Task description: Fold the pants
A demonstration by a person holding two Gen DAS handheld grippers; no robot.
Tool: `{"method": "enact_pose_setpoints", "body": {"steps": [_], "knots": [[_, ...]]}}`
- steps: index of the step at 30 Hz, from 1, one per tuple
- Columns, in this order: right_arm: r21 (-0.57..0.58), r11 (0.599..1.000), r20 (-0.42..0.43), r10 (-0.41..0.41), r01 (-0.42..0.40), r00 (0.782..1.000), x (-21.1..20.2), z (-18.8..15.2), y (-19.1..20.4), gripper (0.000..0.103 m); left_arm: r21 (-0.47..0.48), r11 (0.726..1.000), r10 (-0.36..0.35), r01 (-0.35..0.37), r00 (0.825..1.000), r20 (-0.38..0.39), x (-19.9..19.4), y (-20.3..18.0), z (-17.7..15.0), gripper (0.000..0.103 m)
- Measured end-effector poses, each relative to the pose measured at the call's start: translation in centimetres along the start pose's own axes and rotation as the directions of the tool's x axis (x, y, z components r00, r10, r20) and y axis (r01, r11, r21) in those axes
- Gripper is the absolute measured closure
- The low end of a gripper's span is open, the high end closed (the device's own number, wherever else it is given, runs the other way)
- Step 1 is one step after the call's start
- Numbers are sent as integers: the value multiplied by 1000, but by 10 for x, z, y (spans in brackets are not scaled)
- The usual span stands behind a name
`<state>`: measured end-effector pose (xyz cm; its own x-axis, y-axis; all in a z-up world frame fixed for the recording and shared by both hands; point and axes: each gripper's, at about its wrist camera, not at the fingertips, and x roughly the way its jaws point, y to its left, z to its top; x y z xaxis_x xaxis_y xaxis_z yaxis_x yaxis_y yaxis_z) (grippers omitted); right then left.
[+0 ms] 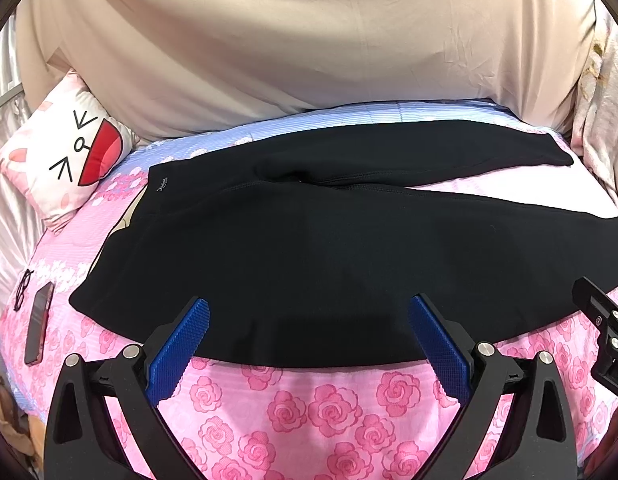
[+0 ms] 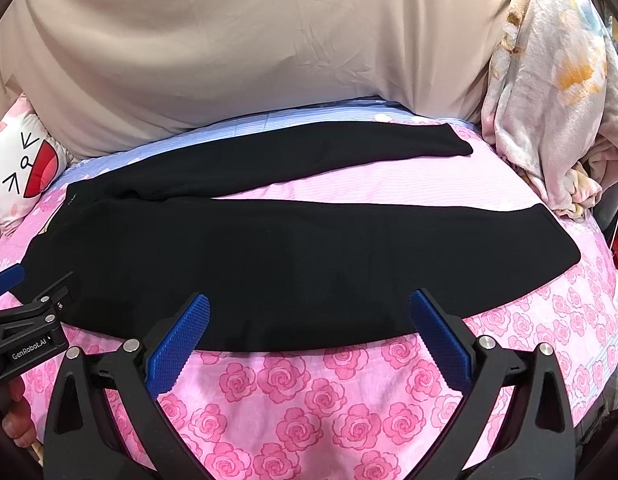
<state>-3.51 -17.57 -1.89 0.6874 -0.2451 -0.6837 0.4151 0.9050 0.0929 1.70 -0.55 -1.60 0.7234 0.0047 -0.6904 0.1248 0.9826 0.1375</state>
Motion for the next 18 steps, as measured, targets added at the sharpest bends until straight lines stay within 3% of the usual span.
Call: {"method": "enact_pose_setpoints", "body": {"steps": [18], "knots": [[4,1000,-15,2,-2,1000,6,3,1,5,5,1000,2,-2,1000,-13,4,-1,2,5]]}}
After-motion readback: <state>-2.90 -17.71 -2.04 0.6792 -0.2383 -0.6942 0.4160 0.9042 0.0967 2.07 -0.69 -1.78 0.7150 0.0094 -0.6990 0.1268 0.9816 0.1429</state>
